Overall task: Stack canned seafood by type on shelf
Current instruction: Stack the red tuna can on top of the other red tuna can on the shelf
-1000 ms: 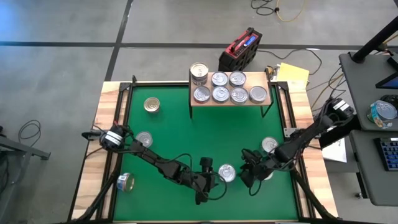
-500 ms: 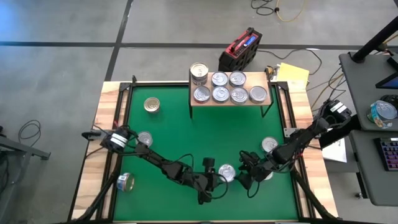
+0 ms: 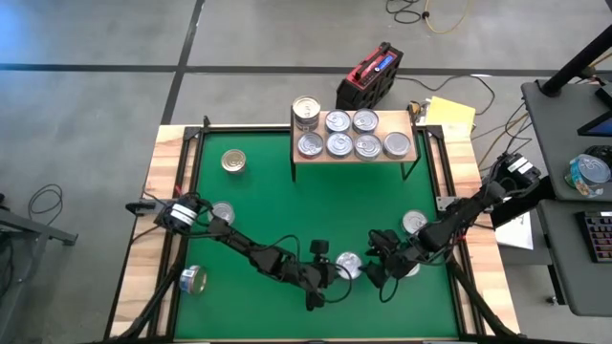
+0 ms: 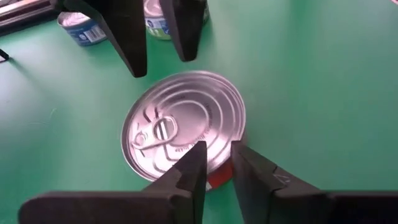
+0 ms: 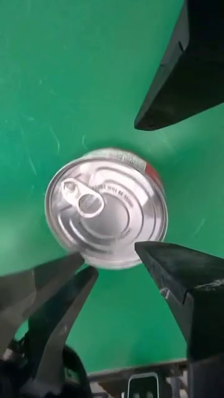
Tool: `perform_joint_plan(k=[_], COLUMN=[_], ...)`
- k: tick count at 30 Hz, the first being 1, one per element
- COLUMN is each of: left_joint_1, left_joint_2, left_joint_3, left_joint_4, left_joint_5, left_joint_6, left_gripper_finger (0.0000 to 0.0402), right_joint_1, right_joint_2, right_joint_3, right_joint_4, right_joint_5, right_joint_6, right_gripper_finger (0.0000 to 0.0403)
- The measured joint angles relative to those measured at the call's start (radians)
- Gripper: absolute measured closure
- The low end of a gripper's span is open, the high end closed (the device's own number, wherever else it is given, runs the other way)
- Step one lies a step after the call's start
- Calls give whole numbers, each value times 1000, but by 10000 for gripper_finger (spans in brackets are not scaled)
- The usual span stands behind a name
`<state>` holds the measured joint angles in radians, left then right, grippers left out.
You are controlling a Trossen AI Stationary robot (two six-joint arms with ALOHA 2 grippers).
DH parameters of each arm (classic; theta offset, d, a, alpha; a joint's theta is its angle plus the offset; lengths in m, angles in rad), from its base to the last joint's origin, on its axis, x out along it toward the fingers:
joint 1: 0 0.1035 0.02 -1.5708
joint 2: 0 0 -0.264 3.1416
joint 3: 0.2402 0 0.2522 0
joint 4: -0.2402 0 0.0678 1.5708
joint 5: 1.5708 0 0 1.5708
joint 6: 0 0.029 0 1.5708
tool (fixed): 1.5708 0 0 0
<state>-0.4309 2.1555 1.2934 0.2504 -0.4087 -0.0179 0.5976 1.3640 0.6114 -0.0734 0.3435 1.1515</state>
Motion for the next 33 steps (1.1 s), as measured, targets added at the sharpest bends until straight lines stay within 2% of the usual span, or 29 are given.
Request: perform_joint_plan(k=[4, 12, 17, 23, 33], left_joint_1=[0, 0, 0, 0, -4], left_joint_2=[0, 0, 0, 0, 0], left_joint_3=[0, 0, 0, 0, -5], left_joint_4=[-15, -24, -26, -26, -26], left_joint_5=[1, 7, 10, 29, 32], left_joint_6=[-12, -21, -28, -29, -43], left_gripper_finger=[365, 382, 392, 396, 396], right_joint_1=[-3, -3, -6, -32, -63], right_joint_2=[1, 1, 1, 1, 1], right_joint_3=[-19, -75, -89, -92, -92], right_joint_4=[6, 123, 137, 137, 139], right_joint_5=[2, 4, 25, 26, 24], right_joint_6=[12, 19, 27, 2, -26], right_gripper_finger=[112, 92, 89, 94, 73])
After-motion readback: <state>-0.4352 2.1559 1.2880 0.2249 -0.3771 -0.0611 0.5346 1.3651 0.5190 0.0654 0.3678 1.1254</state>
